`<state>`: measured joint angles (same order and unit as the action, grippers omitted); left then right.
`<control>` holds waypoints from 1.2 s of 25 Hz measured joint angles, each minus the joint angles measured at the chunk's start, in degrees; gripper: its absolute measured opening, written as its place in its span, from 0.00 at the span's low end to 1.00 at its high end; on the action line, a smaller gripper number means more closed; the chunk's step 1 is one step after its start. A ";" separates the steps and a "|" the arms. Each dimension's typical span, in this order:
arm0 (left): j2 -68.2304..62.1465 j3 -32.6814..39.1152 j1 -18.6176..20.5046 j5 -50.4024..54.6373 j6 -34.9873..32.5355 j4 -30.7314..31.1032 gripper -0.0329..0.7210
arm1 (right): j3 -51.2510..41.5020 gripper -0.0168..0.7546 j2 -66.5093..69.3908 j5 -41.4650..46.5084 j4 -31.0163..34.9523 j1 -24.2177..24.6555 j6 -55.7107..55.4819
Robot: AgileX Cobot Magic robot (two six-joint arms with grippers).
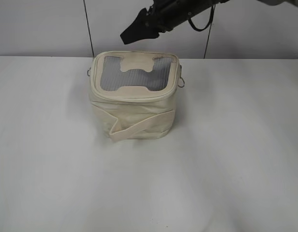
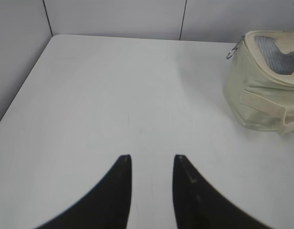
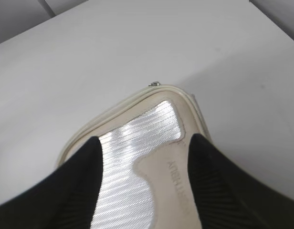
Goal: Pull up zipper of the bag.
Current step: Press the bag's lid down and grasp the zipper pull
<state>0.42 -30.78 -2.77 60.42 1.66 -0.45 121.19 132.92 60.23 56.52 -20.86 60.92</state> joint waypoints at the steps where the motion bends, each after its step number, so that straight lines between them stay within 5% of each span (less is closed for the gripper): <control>1: 0.00 0.00 0.00 0.00 0.00 0.06 0.36 | 3.80 0.61 2.49 0.53 -0.94 -0.41 -1.32; 7: -0.15 0.00 0.00 0.00 0.00 0.11 0.36 | 17.45 0.61 11.82 1.68 -3.94 -1.99 -7.11; 13: -4.22 -0.25 0.00 0.22 -0.97 -0.56 0.36 | 19.85 0.58 15.68 1.55 -7.56 -2.11 -10.12; 15: -6.84 -1.26 0.00 -0.32 -2.30 -3.29 0.36 | 19.96 0.48 15.80 1.64 -8.00 -2.30 -10.57; 18: -13.79 -1.95 0.00 -4.62 -5.85 -11.85 0.36 | 20.23 0.17 15.80 2.49 -8.60 -2.48 -10.69; 20: -20.93 -1.95 -0.06 -8.81 -11.74 -20.37 0.36 | 20.24 0.09 15.80 3.18 -8.84 -2.48 -10.87; 25: -42.36 -4.57 -1.25 -21.52 -35.94 -44.53 0.36 | 20.24 0.09 15.80 3.90 -8.90 -2.48 -11.34; 30: -69.65 -15.19 2.79 -13.93 -65.59 -67.45 0.38 | 20.41 0.09 15.80 5.10 -8.84 -2.48 -12.45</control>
<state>-69.23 -45.97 0.02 46.50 -63.93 -67.90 141.61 148.72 65.33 47.67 -23.34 48.47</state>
